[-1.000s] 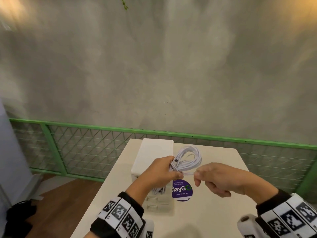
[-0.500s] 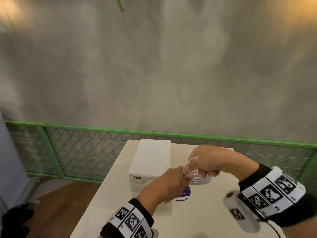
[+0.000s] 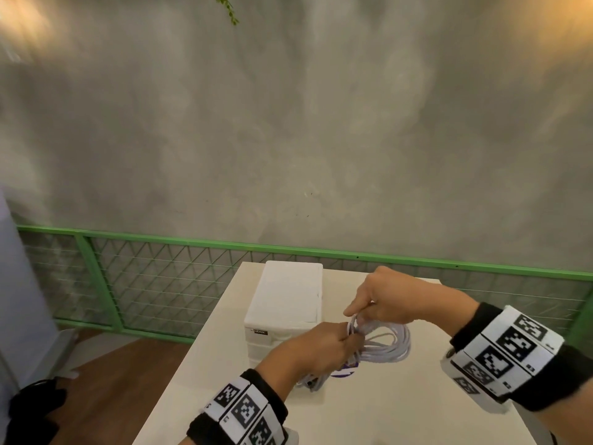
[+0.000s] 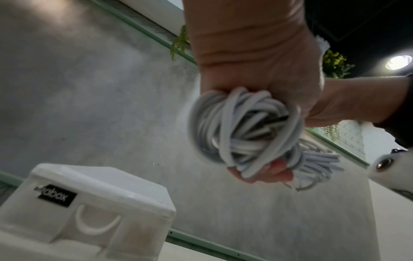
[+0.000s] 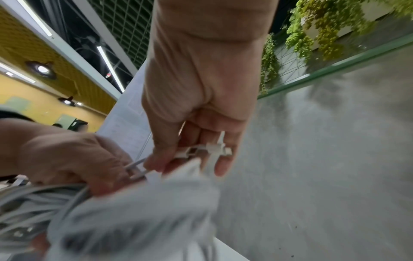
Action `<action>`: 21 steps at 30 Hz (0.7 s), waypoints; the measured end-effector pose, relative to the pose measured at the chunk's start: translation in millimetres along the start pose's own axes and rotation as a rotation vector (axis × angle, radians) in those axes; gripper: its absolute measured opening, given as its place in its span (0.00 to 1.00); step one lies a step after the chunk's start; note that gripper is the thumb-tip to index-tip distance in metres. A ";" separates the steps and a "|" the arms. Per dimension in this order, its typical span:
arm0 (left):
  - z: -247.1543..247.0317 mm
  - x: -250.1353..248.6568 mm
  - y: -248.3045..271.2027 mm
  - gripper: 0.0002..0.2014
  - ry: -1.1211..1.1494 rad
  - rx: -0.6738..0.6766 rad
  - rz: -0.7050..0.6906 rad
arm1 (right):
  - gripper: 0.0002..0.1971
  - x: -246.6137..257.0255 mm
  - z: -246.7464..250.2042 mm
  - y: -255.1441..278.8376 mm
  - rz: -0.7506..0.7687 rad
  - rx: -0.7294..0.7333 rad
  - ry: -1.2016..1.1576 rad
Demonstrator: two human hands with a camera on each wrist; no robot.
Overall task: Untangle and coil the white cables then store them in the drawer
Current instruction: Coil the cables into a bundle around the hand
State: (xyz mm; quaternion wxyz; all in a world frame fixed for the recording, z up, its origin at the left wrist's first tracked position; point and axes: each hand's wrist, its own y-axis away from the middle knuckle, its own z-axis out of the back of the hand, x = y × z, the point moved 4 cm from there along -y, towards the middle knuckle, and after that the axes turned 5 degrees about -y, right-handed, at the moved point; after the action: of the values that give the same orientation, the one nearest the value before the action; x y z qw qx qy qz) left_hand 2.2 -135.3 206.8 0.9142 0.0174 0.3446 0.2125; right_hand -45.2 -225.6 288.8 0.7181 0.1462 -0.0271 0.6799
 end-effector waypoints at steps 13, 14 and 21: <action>11.8 -24.7 17.4 0.15 -0.042 -0.086 -0.124 | 0.08 -33.0 -4.4 -5.8 -0.036 0.191 -0.584; 14.9 -25.4 18.8 0.17 -0.017 -0.125 -0.120 | 0.09 -35.2 -3.5 -4.1 -0.040 0.187 -0.664; 19.1 -39.7 27.1 0.21 0.103 -0.229 -0.231 | 0.20 -45.6 -16.8 -0.7 0.015 0.261 -0.946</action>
State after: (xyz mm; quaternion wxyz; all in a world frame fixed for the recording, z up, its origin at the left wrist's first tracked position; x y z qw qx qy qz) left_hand -22.6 -124.4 250.9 0.9096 -0.1374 0.3645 0.1446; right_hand -50.6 -265.7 261.8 0.5977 0.5276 -0.2660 0.5418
